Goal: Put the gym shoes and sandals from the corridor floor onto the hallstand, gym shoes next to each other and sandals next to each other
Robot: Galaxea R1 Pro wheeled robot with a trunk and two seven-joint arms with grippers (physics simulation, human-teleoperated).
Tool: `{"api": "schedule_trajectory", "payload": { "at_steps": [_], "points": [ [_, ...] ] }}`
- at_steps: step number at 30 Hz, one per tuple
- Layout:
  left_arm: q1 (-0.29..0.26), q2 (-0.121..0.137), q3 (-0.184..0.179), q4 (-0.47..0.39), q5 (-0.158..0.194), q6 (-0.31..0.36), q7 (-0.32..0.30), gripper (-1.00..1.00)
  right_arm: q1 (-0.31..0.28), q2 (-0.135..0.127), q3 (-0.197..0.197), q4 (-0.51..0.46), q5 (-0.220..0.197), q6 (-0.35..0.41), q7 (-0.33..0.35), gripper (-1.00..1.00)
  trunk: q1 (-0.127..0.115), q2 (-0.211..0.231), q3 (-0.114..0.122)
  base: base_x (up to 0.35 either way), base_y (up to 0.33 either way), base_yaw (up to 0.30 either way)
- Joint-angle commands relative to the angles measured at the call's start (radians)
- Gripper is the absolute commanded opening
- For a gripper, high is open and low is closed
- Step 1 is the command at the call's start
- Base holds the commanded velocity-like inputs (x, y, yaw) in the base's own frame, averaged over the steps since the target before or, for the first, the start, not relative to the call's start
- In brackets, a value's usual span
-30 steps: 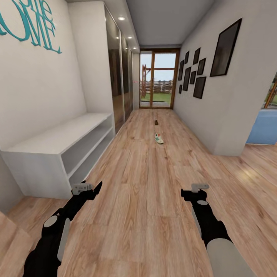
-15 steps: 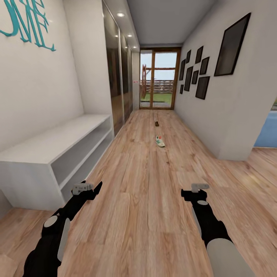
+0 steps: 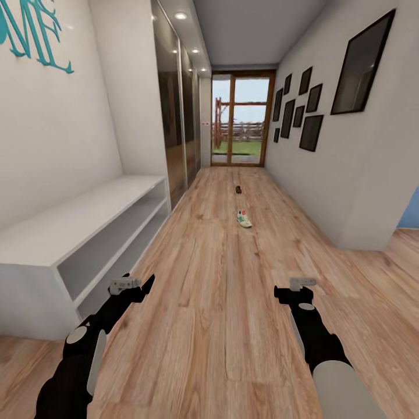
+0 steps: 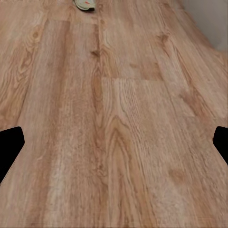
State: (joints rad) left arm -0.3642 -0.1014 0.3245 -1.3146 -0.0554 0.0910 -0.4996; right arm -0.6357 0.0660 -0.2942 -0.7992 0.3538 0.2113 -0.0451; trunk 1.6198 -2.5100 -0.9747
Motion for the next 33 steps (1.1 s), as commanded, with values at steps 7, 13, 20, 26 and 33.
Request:
{"api": "schedule_trajectory", "payload": {
  "at_steps": [7, 13, 20, 26, 33],
  "points": [
    [-0.001, -0.001, 0.004, -0.002, -0.006, 0.006, -0.008, 1.00, 0.000, 0.000, -0.002, -0.001, 0.008, 0.005, 0.001, 1.00, 0.000, 0.000, -0.001, 0.349, 0.000, 0.000],
    [-0.001, -0.001, 0.004, -0.002, -0.006, 0.006, -0.008, 1.00, 0.000, 0.000, -0.002, -0.002, 0.008, 0.005, 0.001, 1.00, 0.000, 0.000, -0.001, 0.349, 0.000, 0.000],
    [-0.001, -0.001, 0.004, -0.002, -0.006, 0.006, -0.008, 1.00, 0.000, 0.000, -0.003, -0.002, 0.008, 0.005, 0.001, 1.00, 0.000, 0.000, -0.001, 0.349, 0.000, 0.000],
    [-0.001, -0.001, 0.004, -0.002, -0.006, 0.006, -0.008, 1.00, -0.001, 0.000, -0.003, -0.002, 0.008, 0.005, 0.001, 1.00, 0.000, 0.000, -0.001, 0.349, 0.000, 0.000],
    [-0.001, -0.001, 0.004, -0.002, -0.006, 0.006, -0.008, 1.00, -0.001, 0.000, -0.003, -0.002, 0.008, 0.005, 0.001, 1.00, 0.000, 0.000, -0.001, 0.349, 0.000, 0.000]
  ]
}}
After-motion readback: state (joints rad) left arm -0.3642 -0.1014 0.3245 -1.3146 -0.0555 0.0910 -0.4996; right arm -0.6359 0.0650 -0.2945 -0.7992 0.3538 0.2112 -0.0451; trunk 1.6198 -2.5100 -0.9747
